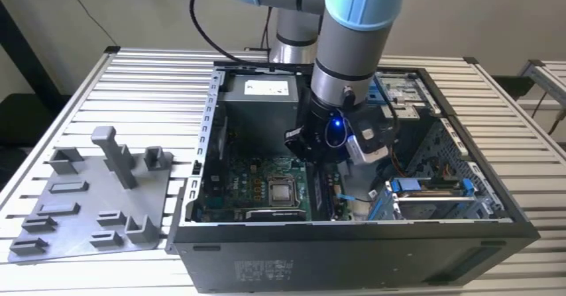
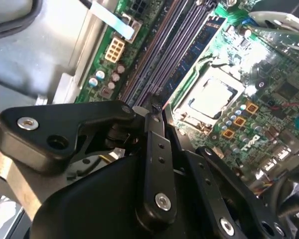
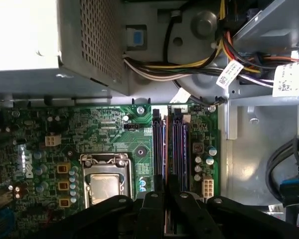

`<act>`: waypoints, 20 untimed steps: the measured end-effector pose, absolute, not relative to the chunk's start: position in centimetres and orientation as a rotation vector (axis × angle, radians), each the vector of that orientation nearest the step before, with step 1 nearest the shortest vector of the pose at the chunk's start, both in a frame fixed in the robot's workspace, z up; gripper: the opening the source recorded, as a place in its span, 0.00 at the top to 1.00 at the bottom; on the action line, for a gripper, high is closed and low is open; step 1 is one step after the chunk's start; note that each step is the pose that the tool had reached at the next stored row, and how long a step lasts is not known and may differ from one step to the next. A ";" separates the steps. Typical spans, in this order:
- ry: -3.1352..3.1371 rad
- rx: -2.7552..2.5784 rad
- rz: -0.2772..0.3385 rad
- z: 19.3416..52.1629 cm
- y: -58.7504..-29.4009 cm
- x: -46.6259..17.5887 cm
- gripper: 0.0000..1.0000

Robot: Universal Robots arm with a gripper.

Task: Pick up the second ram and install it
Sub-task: 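Insert the second ram into the second slot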

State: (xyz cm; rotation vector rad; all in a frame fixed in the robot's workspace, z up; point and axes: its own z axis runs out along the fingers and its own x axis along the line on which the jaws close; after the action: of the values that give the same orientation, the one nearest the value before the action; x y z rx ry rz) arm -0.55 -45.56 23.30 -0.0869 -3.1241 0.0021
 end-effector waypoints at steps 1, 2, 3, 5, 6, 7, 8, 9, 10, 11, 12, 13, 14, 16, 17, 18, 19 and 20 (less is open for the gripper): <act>-3.124 -0.089 0.002 23.2 -45.7 -0.6 0.86; -3.124 -0.091 0.002 23.1 -45.9 -0.6 0.86; -3.124 -0.094 0.002 23.0 -46.0 -0.6 0.86; -3.124 -0.105 0.002 22.8 -46.0 -0.6 0.86; -3.123 -0.112 0.002 22.7 -46.1 -0.6 0.86; -3.123 -0.118 0.002 22.6 -46.1 -0.6 0.86; -3.123 -0.124 0.002 22.5 -46.1 -0.6 0.86; -3.123 -0.130 0.002 22.4 -46.1 -0.6 0.86; -3.122 -0.133 0.002 22.3 -46.1 -0.6 0.86; -3.122 -0.133 0.002 22.3 -46.1 -0.6 0.86; -3.122 -0.133 0.002 22.3 -46.1 -0.7 0.86; -3.121 -0.133 0.002 22.3 -46.1 -0.6 0.86; -3.121 -0.133 0.002 22.3 -46.1 -0.7 0.86; -3.121 -0.133 0.002 22.2 -46.1 -0.6 0.86; -3.121 -0.133 0.002 22.1 -46.1 -0.6 0.86; -3.121 -0.133 0.002 22.1 -46.1 -0.6 0.86; -3.121 -0.133 0.002 22.0 -46.1 -0.6 0.86; -3.121 -0.133 0.002 22.0 -46.1 -0.6 0.86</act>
State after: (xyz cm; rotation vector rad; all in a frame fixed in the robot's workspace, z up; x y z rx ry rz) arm -0.65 -46.07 21.96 -0.1329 -3.1211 0.0020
